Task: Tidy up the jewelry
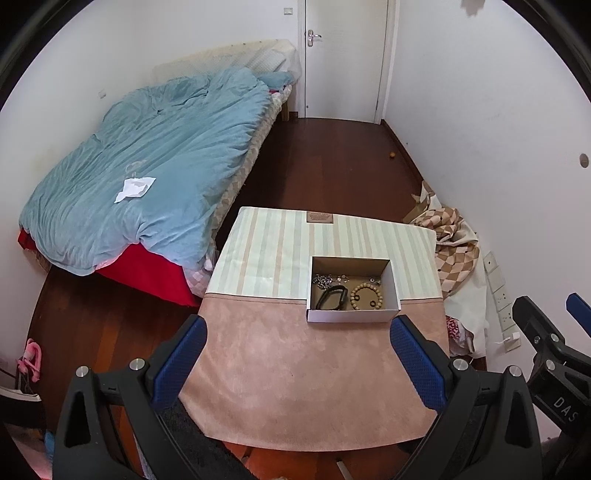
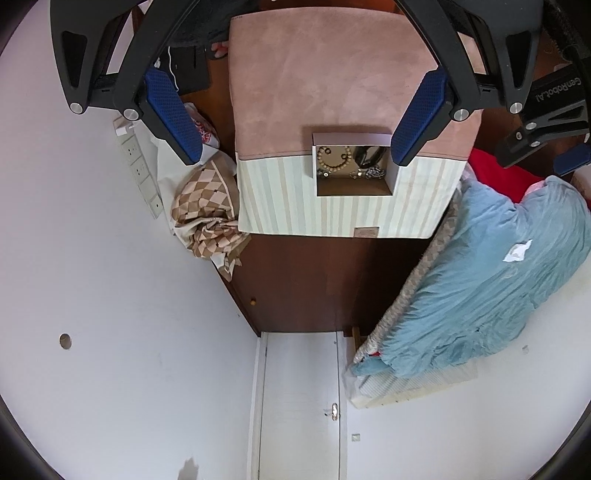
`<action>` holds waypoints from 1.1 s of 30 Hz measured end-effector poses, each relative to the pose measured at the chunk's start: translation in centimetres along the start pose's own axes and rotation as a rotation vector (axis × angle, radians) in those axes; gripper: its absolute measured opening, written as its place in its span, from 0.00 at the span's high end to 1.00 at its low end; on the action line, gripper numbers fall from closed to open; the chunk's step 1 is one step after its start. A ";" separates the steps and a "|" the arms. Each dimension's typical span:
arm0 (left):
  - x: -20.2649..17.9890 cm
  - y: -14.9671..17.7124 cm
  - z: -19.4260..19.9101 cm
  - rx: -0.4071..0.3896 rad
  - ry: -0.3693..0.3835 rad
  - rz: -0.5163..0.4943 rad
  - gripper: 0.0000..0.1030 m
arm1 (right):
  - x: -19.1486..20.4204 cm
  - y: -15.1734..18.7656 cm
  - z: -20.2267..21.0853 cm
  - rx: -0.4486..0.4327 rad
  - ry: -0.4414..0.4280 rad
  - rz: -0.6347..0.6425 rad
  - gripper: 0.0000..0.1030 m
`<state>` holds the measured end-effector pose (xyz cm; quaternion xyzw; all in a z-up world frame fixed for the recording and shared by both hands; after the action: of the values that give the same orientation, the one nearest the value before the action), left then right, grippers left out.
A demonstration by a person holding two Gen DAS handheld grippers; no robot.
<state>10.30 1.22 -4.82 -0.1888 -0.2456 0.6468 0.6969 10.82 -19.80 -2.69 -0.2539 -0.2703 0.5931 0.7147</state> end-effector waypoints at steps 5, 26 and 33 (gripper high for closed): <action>-0.2 -0.4 -2.1 0.044 0.005 -0.005 0.02 | -0.2 -0.4 -2.0 0.023 0.021 -0.001 0.00; 0.4 -0.1 -5.8 0.118 -0.016 -0.001 0.02 | 0.9 0.4 -6.3 0.117 0.042 0.027 0.00; 0.6 -0.1 -5.8 0.113 -0.015 -0.001 0.02 | 1.1 0.5 -6.4 0.121 0.044 0.031 0.00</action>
<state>13.85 2.08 -9.40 -0.1444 -0.2141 0.6607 0.7048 15.07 -18.88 -7.58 -0.2276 -0.2143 0.6135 0.7252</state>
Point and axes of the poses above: each gripper's, at about its wrist camera, not at the fingertips, and z roughly against the way its jaws point, x to its left, y to its underside, the point moved 10 cm from there along -z, roughly the way its jaws point, and after that the axes turned 10 degrees about -z, right-handed, at the moved point
